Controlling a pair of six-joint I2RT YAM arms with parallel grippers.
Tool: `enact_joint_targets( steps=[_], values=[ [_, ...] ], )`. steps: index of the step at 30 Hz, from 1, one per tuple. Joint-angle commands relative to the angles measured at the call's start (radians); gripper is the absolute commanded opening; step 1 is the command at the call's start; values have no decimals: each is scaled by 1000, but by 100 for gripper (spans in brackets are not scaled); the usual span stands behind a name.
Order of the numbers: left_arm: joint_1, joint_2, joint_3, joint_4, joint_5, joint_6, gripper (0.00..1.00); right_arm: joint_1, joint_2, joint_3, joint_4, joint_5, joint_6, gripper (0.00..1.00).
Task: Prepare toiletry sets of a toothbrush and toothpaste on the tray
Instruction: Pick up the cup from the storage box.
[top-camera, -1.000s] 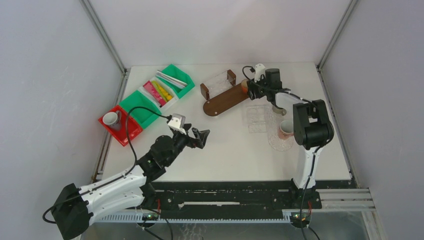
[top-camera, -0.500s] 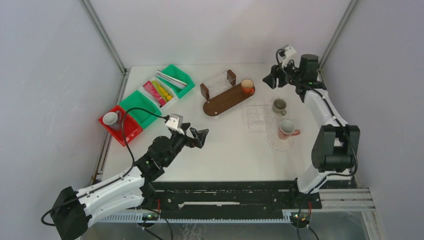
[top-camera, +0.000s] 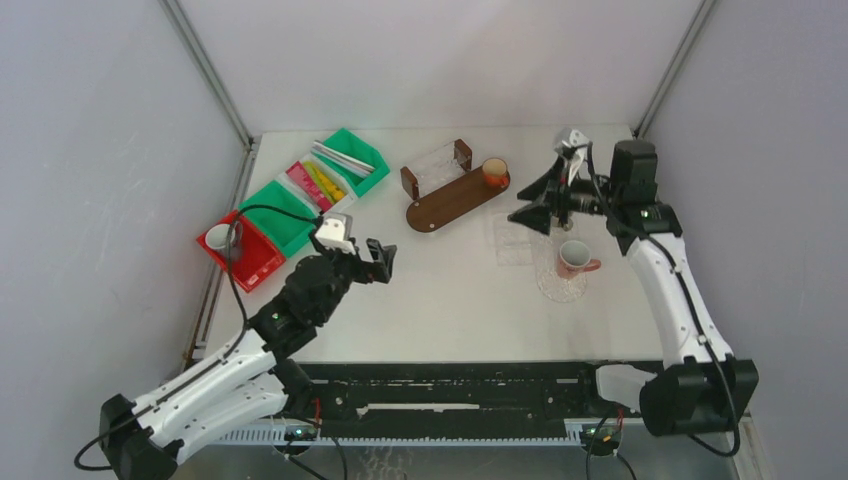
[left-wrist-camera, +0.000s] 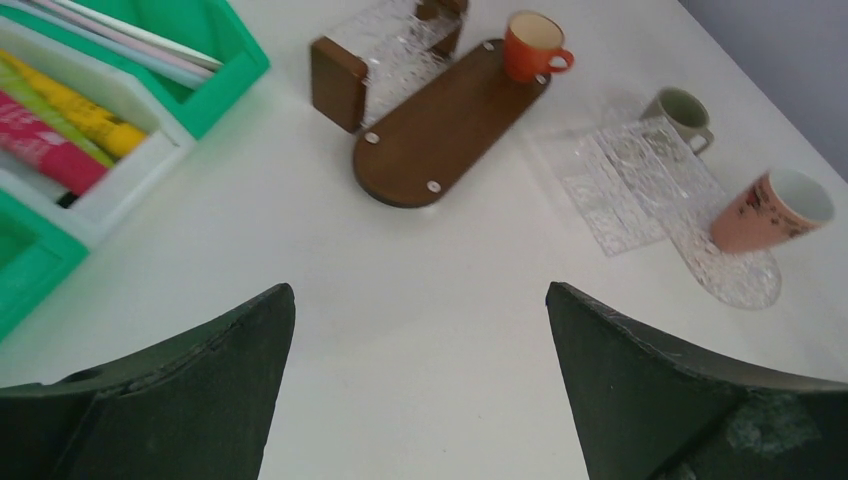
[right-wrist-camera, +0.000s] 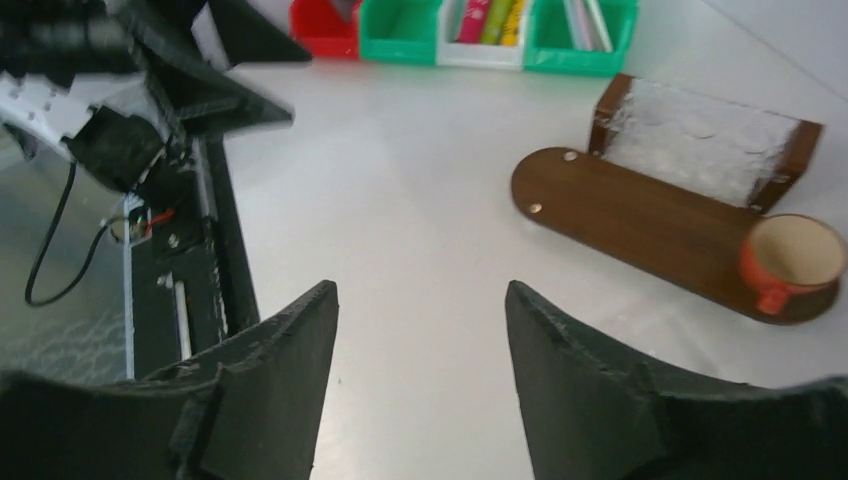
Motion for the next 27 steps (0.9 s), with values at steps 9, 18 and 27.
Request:
enact_joint_targets(
  steps=[9, 18, 27],
  values=[
    [429, 4, 349, -450, 137, -23, 97, 15, -139, -222, 192, -145, 59, 72],
    [882, 230, 452, -463, 214, 93, 95, 97, -141, -221, 135, -48, -27, 72],
    [1097, 555, 546, -382, 242, 102, 79, 138, -128, -221, 110, -3, -73, 72]
  ],
)
